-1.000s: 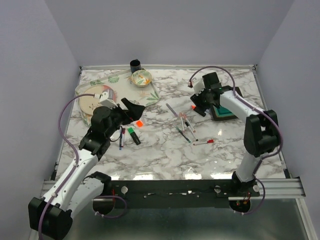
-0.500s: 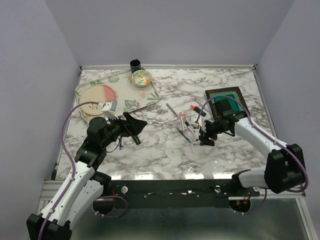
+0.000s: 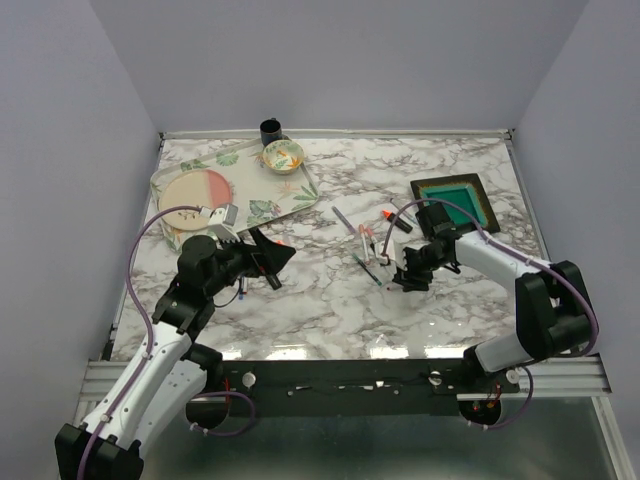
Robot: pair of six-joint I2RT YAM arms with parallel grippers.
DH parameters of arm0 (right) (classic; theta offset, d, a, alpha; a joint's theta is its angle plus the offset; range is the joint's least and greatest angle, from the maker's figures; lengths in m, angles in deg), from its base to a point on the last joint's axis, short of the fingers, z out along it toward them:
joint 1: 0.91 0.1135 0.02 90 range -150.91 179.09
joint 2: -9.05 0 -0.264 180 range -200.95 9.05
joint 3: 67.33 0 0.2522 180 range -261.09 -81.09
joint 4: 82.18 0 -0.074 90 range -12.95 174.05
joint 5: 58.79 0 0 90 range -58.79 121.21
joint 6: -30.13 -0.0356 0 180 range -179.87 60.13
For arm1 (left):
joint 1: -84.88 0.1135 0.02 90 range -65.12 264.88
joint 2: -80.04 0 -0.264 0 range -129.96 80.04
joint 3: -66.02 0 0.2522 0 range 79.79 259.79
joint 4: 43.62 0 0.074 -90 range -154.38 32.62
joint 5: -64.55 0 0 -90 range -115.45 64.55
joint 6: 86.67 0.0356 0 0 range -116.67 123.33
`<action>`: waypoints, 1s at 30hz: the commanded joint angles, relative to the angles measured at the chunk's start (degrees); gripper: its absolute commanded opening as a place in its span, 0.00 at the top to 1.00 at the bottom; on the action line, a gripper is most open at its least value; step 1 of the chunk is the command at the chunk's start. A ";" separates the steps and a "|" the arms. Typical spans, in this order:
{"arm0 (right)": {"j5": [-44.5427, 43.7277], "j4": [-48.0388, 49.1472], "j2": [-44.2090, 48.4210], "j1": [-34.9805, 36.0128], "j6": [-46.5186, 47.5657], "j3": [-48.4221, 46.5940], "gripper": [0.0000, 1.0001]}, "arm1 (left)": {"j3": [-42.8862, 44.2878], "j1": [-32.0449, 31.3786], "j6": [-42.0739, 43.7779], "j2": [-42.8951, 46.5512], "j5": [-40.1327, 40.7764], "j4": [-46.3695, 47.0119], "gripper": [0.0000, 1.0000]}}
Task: Open the pen caps
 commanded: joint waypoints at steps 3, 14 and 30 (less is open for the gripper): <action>-6.50 3.28 -2.56 2.90 -0.31 1.10 0.44 | -0.51 0.23 1.07 0.14 -1.14 0.70 0.01; -11.16 0.38 -4.33 7.64 1.01 1.45 0.64 | -0.25 0.23 0.81 0.23 -0.97 0.26 0.01; -5.49 -9.45 5.40 11.52 -5.13 -0.12 1.00 | -2.88 0.23 -4.54 -1.61 -7.99 7.62 0.01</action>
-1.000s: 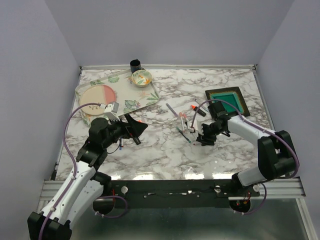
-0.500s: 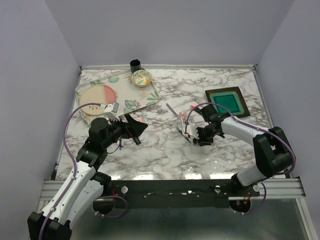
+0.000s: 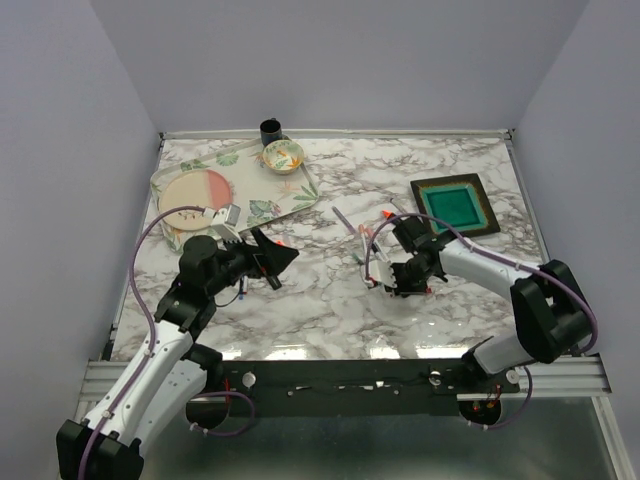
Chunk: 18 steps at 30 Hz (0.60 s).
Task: Open the pen caps
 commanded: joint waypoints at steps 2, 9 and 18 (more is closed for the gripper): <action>11.73 -11.76 9.10 0.55 -7.08 -4.56 0.99 | -3.09 0.15 -4.66 -1.39 -6.60 7.80 0.03; 27.36 1.46 16.05 -7.52 -30.79 -12.76 1.00 | -4.59 -5.11 -10.20 -5.96 -3.64 16.50 0.07; 23.65 28.63 12.27 -20.46 -79.32 -9.43 1.00 | 2.78 -21.55 -11.52 -21.93 10.44 22.22 0.07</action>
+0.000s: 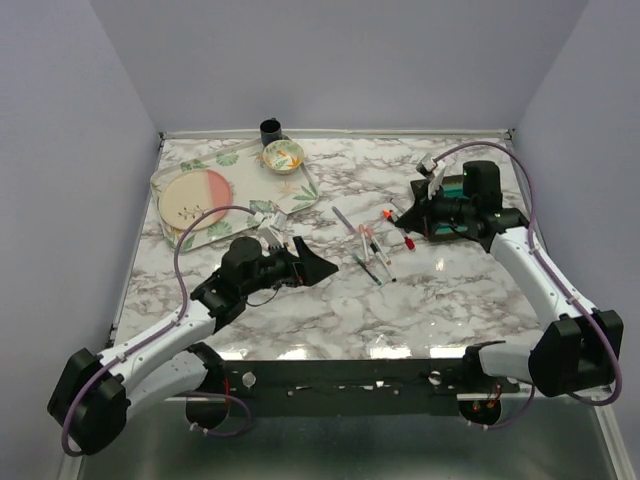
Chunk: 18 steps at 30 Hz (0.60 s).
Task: Open the pen caps
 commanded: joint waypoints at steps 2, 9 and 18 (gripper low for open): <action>-6.71 20.32 0.17 -1.62 -37.09 8.52 1.00 | 7.48 -6.48 -2.04 -12.46 11.38 6.73 0.07; -1.19 28.71 2.29 -6.11 -49.36 15.05 1.00 | 22.66 -12.20 -3.80 -29.86 15.18 5.16 0.07; 0.57 28.89 0.44 -6.19 -51.74 14.79 1.00 | 37.79 -17.65 -2.74 -44.28 22.21 -4.07 0.16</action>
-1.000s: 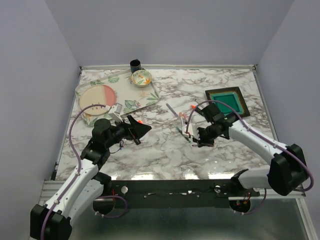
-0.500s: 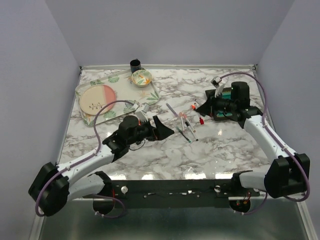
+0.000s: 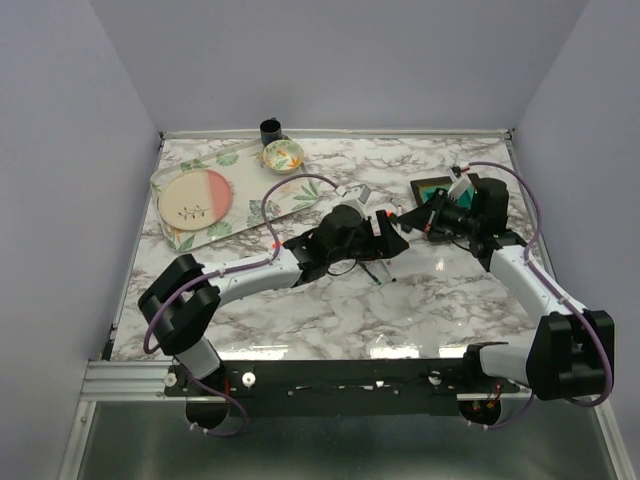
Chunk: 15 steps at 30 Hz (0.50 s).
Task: Open the pen caps
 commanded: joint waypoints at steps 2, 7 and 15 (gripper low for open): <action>1.84 2.85 -0.10 -0.14 -3.67 0.13 1.00 | 7.10 -1.65 0.78 -5.72 7.24 -7.09 0.27; 1.31 3.21 -0.01 -0.14 -4.38 0.57 1.00 | 10.54 -2.27 3.14 -7.66 10.58 -12.37 0.40; 0.70 4.35 0.25 -0.23 -5.52 1.27 1.00 | 9.23 -2.27 6.05 -8.01 11.92 -11.07 1.00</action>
